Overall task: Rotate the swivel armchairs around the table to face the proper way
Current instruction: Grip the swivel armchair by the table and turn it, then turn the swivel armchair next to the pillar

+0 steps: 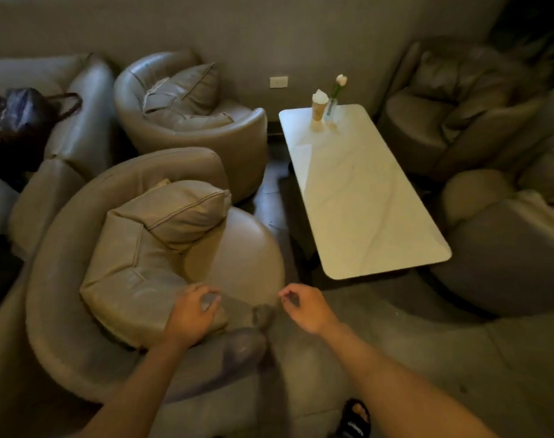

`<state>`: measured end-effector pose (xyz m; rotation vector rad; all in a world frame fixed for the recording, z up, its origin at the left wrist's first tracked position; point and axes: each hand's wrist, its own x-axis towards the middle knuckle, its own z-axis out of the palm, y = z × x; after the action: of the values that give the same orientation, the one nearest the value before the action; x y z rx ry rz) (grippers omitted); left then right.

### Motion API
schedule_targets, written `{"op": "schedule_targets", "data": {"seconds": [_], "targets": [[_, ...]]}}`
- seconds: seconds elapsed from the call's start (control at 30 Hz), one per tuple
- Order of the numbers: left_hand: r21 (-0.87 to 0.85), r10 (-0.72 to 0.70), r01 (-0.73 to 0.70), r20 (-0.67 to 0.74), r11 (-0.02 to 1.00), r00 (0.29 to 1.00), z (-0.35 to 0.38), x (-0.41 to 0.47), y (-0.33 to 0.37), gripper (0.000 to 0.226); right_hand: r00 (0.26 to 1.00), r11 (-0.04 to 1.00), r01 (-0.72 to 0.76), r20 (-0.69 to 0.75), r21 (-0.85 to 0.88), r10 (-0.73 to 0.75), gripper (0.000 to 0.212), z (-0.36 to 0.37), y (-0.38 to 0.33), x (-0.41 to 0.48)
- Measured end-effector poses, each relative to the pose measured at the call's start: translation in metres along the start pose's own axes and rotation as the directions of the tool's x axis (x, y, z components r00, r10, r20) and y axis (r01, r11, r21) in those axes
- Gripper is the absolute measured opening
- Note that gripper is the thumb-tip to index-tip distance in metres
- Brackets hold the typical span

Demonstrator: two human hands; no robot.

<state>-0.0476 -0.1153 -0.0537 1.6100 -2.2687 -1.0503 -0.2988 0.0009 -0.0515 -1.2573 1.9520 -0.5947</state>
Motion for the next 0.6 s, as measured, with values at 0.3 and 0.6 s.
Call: {"op": "schedule_targets", "data": {"seconds": [0.3, 0.6], "targets": [[-0.027, 0.03, -0.027, 0.114, 0.999, 0.993, 0.065, 0.002, 0.209, 0.009, 0.99, 0.989, -0.127, -0.061, 0.074, 0.131, 0.018, -0.25, 0.149, -0.084], [-0.185, 0.104, -0.045, 0.326, 0.982, 0.94, 0.201, 0.05, 0.396, 0.016, 0.855, 0.867, -0.303, -0.289, 0.397, 0.431, 0.016, -0.405, 0.283, -0.135]]}}
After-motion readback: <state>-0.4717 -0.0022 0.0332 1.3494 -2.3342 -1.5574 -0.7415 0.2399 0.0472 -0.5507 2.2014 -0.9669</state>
